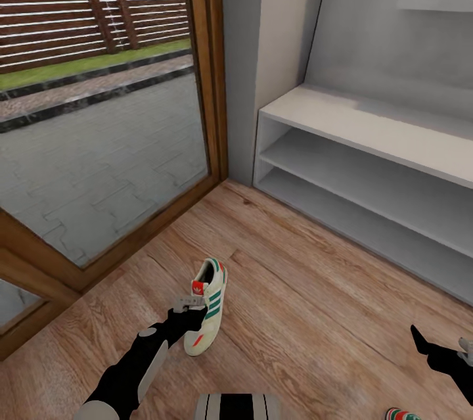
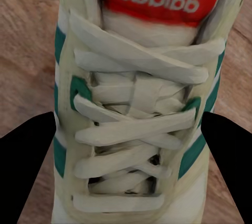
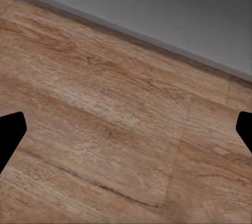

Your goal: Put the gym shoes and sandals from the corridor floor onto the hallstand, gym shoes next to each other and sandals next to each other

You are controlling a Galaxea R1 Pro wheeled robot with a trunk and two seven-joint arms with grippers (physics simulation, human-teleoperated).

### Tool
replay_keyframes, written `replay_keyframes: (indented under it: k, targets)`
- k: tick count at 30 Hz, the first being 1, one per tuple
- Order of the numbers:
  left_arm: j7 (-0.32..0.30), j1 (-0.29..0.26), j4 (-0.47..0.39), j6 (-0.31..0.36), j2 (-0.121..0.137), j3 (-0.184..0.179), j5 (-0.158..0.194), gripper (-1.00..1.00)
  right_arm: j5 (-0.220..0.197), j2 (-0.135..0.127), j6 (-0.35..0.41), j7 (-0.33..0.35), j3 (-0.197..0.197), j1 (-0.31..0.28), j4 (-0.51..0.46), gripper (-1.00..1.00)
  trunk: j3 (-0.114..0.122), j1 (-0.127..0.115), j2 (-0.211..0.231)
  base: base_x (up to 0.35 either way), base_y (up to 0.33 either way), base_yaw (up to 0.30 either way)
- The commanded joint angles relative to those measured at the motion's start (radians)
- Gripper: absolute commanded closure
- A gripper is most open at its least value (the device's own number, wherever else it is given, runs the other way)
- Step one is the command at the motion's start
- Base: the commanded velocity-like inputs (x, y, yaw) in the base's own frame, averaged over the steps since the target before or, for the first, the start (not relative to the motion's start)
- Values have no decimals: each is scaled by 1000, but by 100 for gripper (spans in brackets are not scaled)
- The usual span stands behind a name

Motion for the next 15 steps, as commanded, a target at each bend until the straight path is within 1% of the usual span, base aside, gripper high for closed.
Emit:
replay_keyframes:
  k: [1,5,11,15]
  targets:
    - [0,0,0,0,0,0,0,100,0,0,0,0,2,0,1,-100,0,0,0,21,5,0]
    - [0,0,1,1,-1,0,0,100,0,0,-1,-1,6,0,2,-100,0,0,0,84,13,0]
    - [0,0,1,-1,-1,0,0,100,0,1,-2,-2,10,0,3,-100,0,0,0,192,51,0]
    - [1,0,1,-2,-1,-1,0,100,0,1,-2,-2,11,0,3,-100,0,0,0,117,25,0]
